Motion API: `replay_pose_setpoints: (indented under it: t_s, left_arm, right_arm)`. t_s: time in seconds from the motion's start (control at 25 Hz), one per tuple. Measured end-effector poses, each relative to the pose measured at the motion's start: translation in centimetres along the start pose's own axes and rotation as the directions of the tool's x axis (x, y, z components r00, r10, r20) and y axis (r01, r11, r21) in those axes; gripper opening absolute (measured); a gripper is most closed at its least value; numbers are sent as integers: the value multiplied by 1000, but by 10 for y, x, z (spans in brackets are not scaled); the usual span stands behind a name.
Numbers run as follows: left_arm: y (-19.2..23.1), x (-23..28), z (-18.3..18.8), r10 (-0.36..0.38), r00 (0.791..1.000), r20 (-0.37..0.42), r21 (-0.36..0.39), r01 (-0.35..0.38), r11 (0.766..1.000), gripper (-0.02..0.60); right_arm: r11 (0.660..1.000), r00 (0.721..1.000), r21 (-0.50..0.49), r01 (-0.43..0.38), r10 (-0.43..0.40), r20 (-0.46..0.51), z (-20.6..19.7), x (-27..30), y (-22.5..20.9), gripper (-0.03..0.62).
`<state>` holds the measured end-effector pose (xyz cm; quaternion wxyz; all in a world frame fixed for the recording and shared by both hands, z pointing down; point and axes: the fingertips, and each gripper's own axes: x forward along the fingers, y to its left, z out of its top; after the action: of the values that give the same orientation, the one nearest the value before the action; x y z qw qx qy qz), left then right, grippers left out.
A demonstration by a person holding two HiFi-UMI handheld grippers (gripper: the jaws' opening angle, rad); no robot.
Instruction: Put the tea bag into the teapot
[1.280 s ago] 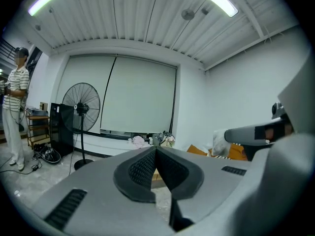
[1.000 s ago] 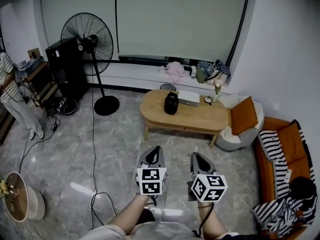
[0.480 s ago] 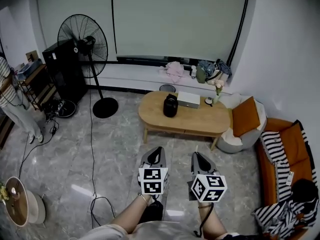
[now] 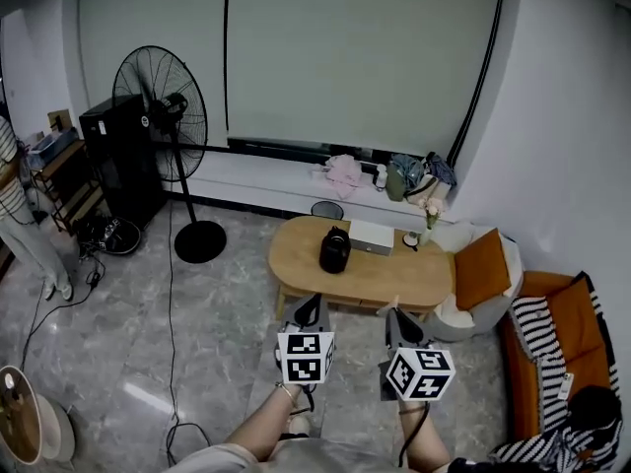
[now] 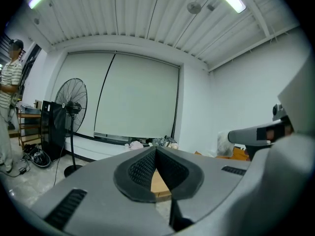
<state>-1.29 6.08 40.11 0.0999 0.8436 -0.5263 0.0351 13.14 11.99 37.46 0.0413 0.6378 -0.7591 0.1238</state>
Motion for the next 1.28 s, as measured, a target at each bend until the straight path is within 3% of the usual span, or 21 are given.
replay_pose_setpoints:
  t_s: [0.56, 1.0, 1.28]
  left_arm:
    - [64, 81, -19, -4, 997, -74, -29, 2, 1000, 6]
    - [67, 99, -48, -1, 986, -164, 9, 3, 1000, 6]
    - [78, 125, -39, 19, 988, -150, 34, -14, 999, 6]
  right_arm:
    - [1000, 997, -11, -15, 14, -82, -12, 108, 3, 34]
    - [998, 995, 60, 30, -24, -101, -24, 133, -27, 34]
    - [996, 997, 79, 45, -39, -70, -13, 161, -50, 34]
